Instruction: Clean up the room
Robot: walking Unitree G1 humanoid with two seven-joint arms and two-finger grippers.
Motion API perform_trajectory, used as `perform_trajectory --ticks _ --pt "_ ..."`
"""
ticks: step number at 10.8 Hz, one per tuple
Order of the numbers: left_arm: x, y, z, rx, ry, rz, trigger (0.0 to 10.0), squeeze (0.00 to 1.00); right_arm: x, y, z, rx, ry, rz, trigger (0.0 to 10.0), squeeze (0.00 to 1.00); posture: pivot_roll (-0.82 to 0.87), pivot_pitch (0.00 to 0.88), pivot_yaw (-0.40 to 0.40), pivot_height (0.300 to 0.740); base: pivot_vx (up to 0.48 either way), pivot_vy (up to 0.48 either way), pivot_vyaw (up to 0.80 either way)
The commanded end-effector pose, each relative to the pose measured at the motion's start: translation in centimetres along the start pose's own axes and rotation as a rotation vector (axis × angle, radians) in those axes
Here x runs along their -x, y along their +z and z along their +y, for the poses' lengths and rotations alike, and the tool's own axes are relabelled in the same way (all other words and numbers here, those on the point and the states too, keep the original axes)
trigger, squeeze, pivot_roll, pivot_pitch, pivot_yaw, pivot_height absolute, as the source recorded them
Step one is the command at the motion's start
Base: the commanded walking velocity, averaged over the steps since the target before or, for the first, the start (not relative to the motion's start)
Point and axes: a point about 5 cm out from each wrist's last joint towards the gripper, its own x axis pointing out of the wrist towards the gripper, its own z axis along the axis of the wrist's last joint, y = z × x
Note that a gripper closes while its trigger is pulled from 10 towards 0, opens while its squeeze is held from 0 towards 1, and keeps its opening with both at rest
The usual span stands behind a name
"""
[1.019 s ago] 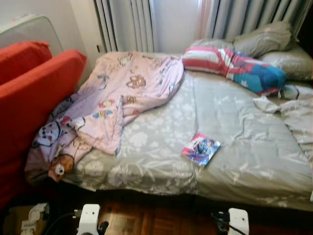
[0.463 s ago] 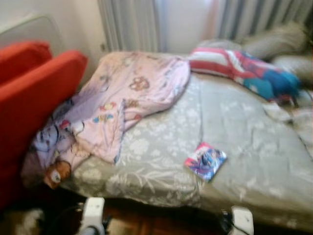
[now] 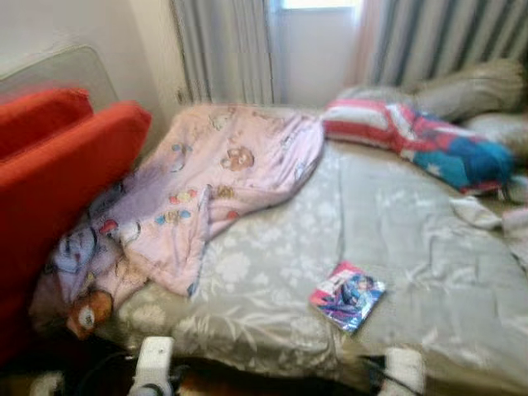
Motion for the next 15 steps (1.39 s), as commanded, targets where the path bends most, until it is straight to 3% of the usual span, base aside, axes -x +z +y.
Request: perform_trajectory --ticks 1,6,8,11,13,15 --pt "0.0 0.1 0.1 0.001 0.005 0.001 10.0 0.00 0.0 0.3 -0.2 -0.007 -0.007 -0.011 10.0 0.00 0.05 0.000 0.049 0.740 0.277 0.000 0.00" --pt "-0.2 0.9 0.0 -0.005 -0.005 -0.017 10.0 0.00 -0.2 0.9 0.2 -0.019 -0.001 -0.037 10.0 0.00 0.04 0.000 0.053 0.740 0.223 0.000 0.00" --pt "-0.5 2.2 -0.2 0.008 -0.013 -0.079 10.0 0.00 -0.4 1.7 0.5 -0.021 0.010 -0.071 10.0 0.00 0.04 0.000 0.052 0.740 0.000 0.000 0.00" --pt "-0.8 7.8 -0.6 0.039 -0.016 -0.340 10.0 0.00 -1.0 7.7 1.6 0.020 0.057 -0.337 10.0 0.00 0.04 0.000 0.048 0.740 0.000 0.000 0.00" --pt "-0.3 9.7 -0.2 0.061 -0.018 -0.484 10.0 0.00 -0.7 9.9 1.8 0.062 0.064 -0.470 10.0 0.00 0.03 0.000 0.043 0.740 0.000 0.000 0.00" --pt "0.0 10.3 -0.1 0.041 -0.029 -0.534 10.0 0.00 -0.6 10.6 1.8 0.042 0.070 -0.517 10.0 0.00 0.04 0.000 0.041 0.740 0.000 0.000 0.00"
